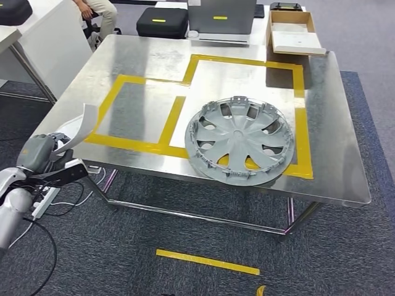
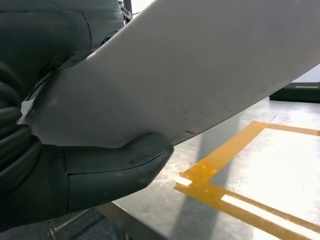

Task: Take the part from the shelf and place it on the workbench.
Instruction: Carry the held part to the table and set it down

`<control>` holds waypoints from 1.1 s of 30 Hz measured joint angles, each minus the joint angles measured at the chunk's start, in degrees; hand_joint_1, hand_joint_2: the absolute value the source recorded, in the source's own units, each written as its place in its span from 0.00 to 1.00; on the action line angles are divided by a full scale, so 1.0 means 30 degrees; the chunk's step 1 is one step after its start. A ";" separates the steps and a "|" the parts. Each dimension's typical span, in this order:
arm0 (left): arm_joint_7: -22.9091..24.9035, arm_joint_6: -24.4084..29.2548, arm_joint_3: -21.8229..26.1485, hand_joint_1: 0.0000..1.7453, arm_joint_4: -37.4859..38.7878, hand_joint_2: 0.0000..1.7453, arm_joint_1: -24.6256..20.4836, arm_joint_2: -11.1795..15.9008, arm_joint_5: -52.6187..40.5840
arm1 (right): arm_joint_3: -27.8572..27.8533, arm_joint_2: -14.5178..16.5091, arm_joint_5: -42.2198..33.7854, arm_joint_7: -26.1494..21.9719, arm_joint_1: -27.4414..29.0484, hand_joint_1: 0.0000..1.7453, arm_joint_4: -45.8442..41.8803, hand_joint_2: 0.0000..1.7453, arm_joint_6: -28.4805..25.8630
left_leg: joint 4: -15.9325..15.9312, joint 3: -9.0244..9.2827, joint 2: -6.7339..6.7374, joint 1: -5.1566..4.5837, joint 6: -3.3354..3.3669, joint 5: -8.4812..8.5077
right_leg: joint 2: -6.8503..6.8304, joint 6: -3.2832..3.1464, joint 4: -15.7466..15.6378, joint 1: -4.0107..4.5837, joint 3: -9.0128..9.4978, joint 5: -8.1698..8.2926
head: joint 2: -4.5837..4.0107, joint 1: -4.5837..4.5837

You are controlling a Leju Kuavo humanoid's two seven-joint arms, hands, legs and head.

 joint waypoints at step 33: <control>0.0630 -0.0603 -0.5080 1.00 0.6405 1.00 -0.5630 -0.2454 -0.2760 | -0.0038 -0.0153 0.0475 -0.0221 -0.0152 0.00 0.0015 1.00 0.0244 | -0.3041 0.0922 -0.0018 -0.0145 0.0353 0.1729 | 0.0057 0.0155 -0.0172 0.0106 0.0352 -0.0281 | 0.0000 0.0033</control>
